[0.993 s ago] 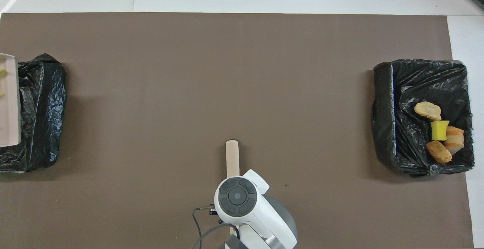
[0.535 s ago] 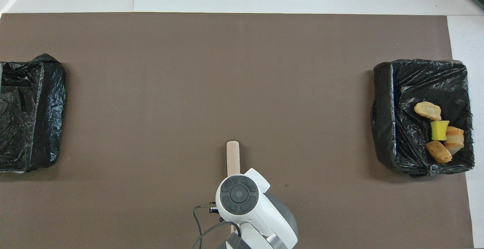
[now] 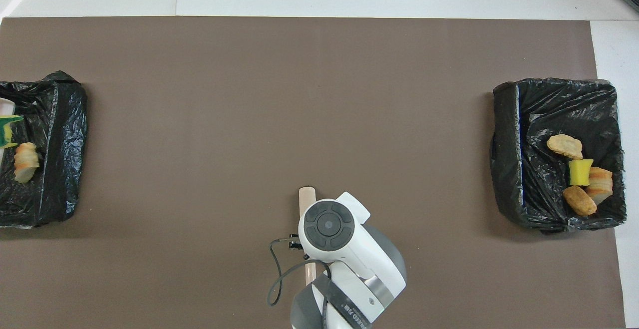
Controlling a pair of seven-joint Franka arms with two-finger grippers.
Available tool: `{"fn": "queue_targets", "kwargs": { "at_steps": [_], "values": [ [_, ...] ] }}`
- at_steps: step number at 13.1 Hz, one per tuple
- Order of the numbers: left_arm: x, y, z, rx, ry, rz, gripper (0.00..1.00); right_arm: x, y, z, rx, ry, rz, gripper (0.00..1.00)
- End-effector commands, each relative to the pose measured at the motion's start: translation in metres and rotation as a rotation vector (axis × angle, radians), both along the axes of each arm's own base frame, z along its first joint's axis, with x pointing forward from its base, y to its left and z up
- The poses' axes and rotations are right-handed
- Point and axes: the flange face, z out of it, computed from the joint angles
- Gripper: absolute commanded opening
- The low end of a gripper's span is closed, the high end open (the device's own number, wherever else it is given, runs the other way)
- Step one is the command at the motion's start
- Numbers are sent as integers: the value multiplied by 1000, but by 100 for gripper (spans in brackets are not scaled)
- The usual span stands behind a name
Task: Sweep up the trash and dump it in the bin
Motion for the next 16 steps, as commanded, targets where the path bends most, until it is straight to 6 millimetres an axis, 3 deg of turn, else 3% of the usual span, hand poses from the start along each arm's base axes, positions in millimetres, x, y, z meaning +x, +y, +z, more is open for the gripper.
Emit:
{"fn": "queue_targets", "kwargs": {
  "at_steps": [1, 4, 7, 10, 12, 13, 16],
  "values": [
    [-1, -17, 9, 116, 41, -86, 0, 57, -32, 27, 19, -80, -29, 100],
    [5, -16, 38, 169, 57, -159, 0, 114, -97, 59, -4, -169, -55, 100],
    [6, -19, 48, 183, 57, -165, 0, 143, -137, 93, -34, -204, -43, 100],
    [5, -42, 49, 161, 70, -103, 0, 164, -171, 138, -65, -213, -20, 100],
    [-2, -76, 62, 139, 89, -63, 0, 173, -197, 162, -76, -232, 19, 100],
    [-8, -100, 67, 123, 105, -35, 0, 177, -229, 185, -88, -266, -3, 100],
    [-30, -167, 73, -32, 99, 92, 0, 172, -298, 234, -102, -331, 25, 100]
  ]
}}
